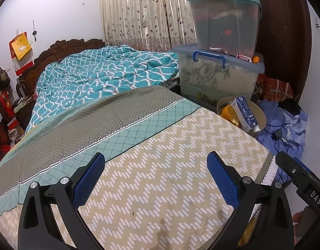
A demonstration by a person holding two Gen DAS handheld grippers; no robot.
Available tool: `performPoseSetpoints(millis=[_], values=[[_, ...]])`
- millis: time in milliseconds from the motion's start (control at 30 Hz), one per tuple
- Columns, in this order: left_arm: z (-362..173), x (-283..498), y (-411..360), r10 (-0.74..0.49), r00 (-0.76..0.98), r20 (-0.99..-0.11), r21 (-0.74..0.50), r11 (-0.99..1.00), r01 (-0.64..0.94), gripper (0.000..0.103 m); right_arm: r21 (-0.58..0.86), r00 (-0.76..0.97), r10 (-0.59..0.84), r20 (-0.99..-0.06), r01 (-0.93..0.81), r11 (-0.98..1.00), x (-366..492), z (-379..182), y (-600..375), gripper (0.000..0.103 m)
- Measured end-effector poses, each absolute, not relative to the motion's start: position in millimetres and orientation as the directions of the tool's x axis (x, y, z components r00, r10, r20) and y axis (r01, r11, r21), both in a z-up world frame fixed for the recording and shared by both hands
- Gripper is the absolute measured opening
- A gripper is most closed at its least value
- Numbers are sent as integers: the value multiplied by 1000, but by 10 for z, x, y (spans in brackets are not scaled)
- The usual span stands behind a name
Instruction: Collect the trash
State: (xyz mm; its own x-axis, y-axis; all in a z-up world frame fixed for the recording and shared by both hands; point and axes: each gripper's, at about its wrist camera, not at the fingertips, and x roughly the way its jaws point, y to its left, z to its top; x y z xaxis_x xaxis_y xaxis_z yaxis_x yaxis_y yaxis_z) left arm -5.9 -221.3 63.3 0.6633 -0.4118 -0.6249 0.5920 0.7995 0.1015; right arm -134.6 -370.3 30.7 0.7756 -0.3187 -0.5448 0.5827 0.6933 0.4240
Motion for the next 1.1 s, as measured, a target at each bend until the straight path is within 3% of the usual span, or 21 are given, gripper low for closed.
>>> performPoseSetpoints(millis=[1100], values=[[553, 41, -2103, -401, 647, -648, 57, 822, 567, 94, 429, 765, -288, -577, 584, 689, -1268, 204, -3719, 93]])
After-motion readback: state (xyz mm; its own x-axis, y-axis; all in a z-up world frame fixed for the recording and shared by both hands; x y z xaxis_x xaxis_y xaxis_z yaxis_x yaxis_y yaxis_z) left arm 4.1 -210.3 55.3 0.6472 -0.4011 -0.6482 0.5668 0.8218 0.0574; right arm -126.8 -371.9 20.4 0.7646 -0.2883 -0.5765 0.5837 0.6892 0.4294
